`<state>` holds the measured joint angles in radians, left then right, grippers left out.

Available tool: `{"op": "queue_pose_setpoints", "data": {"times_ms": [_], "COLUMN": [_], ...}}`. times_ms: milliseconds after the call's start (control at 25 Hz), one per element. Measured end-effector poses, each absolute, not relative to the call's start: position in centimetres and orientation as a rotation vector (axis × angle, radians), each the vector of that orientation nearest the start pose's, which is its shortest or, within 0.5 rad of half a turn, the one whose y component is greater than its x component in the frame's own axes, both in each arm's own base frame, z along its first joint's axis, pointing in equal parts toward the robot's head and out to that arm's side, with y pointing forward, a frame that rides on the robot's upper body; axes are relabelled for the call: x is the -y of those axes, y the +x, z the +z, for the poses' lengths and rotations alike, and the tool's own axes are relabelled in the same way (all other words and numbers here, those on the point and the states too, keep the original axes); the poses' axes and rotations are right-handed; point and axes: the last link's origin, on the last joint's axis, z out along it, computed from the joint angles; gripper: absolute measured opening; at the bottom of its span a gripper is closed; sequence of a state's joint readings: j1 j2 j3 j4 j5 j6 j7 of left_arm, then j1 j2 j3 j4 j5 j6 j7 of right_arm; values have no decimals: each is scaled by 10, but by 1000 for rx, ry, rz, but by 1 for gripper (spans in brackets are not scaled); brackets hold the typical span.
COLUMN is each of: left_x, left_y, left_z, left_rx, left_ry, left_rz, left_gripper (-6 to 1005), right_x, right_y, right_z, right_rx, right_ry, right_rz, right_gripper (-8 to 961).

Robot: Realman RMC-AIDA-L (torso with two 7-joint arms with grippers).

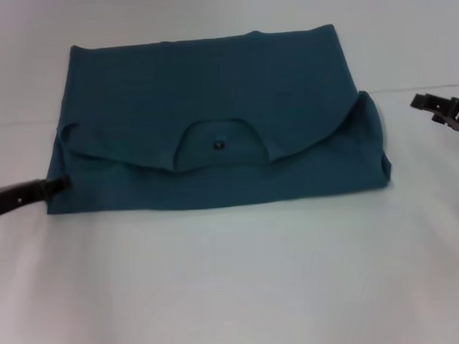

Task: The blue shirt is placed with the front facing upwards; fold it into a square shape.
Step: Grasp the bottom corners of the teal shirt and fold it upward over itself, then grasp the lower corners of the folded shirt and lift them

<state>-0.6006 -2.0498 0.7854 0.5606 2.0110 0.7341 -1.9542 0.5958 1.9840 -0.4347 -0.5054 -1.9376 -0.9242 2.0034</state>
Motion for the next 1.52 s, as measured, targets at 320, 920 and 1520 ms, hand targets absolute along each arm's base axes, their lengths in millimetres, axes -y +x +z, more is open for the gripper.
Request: {"op": "queue_pose_setpoints", "data": {"times_ms": [320,920,1520], "left_x": [-404,-410,-404], "left_y": [-329,-322,-319], "left_z": [9,-12,-5], "left_rx": [1258,1185,1229], "left_ry": [-1933,-2005,-2052], "left_rz": [-356,-254,-324], "left_gripper": [628,545,42], "right_x": [-399,-397,-394], "right_y": [347,347,343], "right_z": [70,65,78], "right_rx": [-1510,-1518,-1499], "right_ry": [-1667,-1677,-1860], "right_rz": [803,795,659], "right_gripper": [667,663,663]}}
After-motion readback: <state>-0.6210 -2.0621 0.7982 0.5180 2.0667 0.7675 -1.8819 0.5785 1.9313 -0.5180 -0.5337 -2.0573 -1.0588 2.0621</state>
